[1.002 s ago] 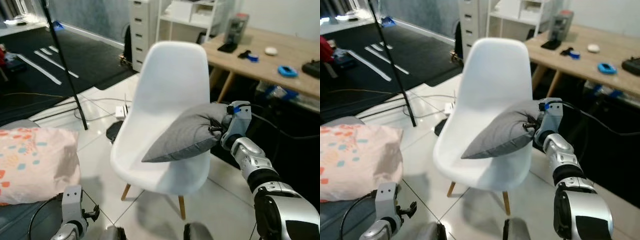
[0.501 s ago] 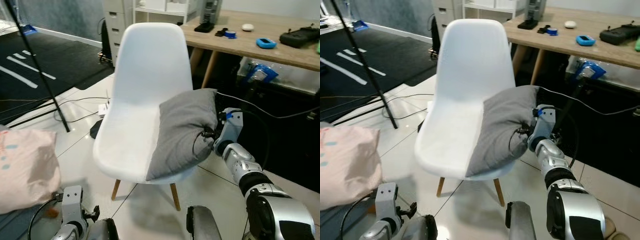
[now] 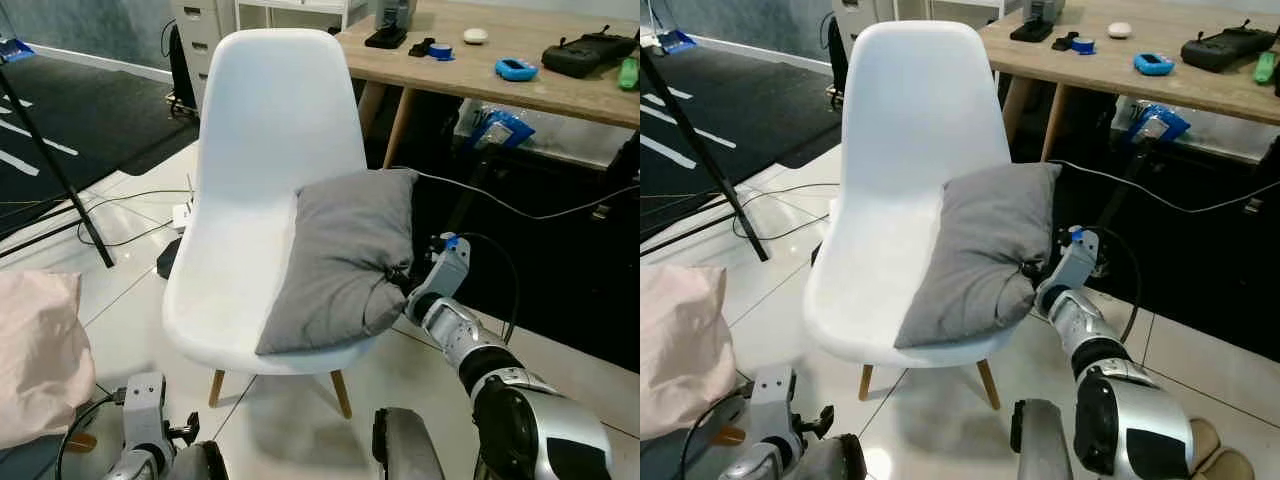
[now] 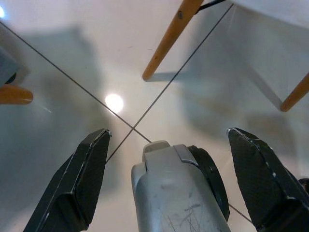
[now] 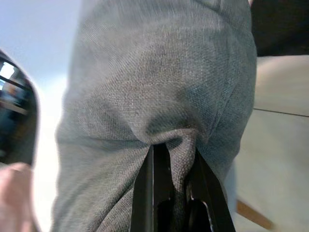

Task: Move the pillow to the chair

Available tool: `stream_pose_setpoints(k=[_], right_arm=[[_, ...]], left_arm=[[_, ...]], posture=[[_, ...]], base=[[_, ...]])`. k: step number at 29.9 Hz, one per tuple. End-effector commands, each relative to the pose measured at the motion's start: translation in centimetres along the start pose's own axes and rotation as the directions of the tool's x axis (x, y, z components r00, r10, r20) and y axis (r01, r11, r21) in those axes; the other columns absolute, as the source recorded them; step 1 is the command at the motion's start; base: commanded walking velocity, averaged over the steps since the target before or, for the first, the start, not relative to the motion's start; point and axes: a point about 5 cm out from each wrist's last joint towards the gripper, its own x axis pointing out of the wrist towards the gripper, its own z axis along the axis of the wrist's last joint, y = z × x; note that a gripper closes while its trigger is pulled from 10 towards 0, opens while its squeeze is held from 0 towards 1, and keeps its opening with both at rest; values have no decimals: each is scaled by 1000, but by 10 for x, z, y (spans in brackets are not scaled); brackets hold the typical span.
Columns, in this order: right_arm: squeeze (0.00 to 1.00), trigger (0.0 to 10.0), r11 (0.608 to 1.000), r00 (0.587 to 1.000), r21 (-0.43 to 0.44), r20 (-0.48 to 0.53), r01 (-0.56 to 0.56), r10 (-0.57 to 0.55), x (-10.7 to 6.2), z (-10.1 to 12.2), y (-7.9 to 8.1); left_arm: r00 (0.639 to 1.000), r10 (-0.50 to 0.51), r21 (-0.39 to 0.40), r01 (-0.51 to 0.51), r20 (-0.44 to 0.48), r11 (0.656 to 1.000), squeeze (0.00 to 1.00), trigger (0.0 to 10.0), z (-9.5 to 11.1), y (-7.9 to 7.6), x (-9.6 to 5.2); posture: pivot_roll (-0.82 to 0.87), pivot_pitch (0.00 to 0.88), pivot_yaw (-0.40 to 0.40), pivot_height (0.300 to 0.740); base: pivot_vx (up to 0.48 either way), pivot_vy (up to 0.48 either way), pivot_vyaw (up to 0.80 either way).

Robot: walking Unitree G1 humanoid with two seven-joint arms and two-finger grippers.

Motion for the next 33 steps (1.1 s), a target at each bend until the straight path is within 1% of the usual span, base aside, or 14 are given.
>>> stream_pose_setpoints(k=[1, 4, 8, 10, 12, 16, 18, 22, 23, 25, 27, 30, 31, 33], right_arm=[[0, 10000, 996, 992, 37, 96, -81, 77, 5, 21, 16], [0, 10000, 988, 980, 18, 125, -155, 152, 9, 32, 31], [0, 10000, 980, 971, 2, 131, -200, 198, 11, 37, 41], [0, 10000, 966, 957, -22, 132, -257, 258, 15, 41, 57], [0, 10000, 966, 957, -22, 132, -257, 258, 15, 41, 57], [0, 10000, 928, 920, -20, 125, -371, 371, 19, 38, 84], [0, 10000, 928, 920, -20, 125, -371, 371, 19, 38, 84], [0, 10000, 849, 847, 30, 104, -527, 522, 21, 22, 111], [0, 10000, 849, 847, 30, 104, -527, 522, 21, 22, 111], [0, 10000, 806, 808, 67, 92, -588, 581, 20, 15, 123], [0, 10000, 734, 739, 85, 48, -674, 672, 19, 5, 139], [0, 10000, 712, 716, 92, 21, -696, 698, 18, -1, 147], [0, 10000, 694, 697, 106, -16, -712, 717, 18, -10, 155], [0, 10000, 686, 681, 103, -84, -720, 727, 17, -24, 163]], left_arm=[[1000, 3, 7, -3, -12, 1000, 0, 10000, -5, 4, -3], [1000, 3, 8, -3, -12, 1000, 0, 10000, -5, 4, -3], [1000, 3, 9, -3, -12, 1000, 0, 10000, -6, 4, -3], [1000, 3, 10, -3, -12, 1000, 0, 10000, -6, 5, -3], [1000, 3, 10, -3, -12, 1000, 0, 10000, -6, 5, -3], [1000, 2, 13, -2, -12, 1000, 0, 10000, -8, 6, -5], [1000, 2, 13, -2, -12, 1000, 0, 10000, -8, 6, -5], [1000, -1, 18, 2, -19, 1000, 0, 10000, -12, 7, -6], [1000, -1, 18, 2, -19, 1000, 0, 10000, -12, 7, -6], [1000, -3, 21, 3, -22, 1000, 0, 10000, -13, 7, -7], [1000, -3, 22, 3, -22, 1000, 0, 10000, -13, 8, -7], [1000, -3, 23, 3, -23, 1000, 0, 10000, -14, 8, -7], [1000, -2, 24, 3, -24, 1000, 0, 10000, -14, 8, -8], [1000, -1, 26, 2, -24, 1000, 0, 10000, -14, 9, -8]], posture=[[-43, 137, 31, 503], [-39, 141, 32, 488], [-37, 142, 32, 478], [-24, 147, 34, 468], [-24, 147, 34, 468], [-12, 161, 38, 448], [-12, 161, 38, 448], [-10, 174, 47, 444], [-10, 174, 47, 444], [-10, 175, 48, 444], [-6, 182, 51, 444], [-5, 183, 49, 444], [-5, 185, 49, 444], [-3, 187, 46, 444]], base=[[0, 0, 0], [0, 0, 0], [0, 0, 0], [0, 0, 0], [0, 0, 0], [0, 0, 0], [0, 0, 0], [0, 0, 0], [0, 0, 0], [0, 0, 0], [0, 0, 0], [0, 0, 0], [0, 0, 0], [0, 0, 0]])
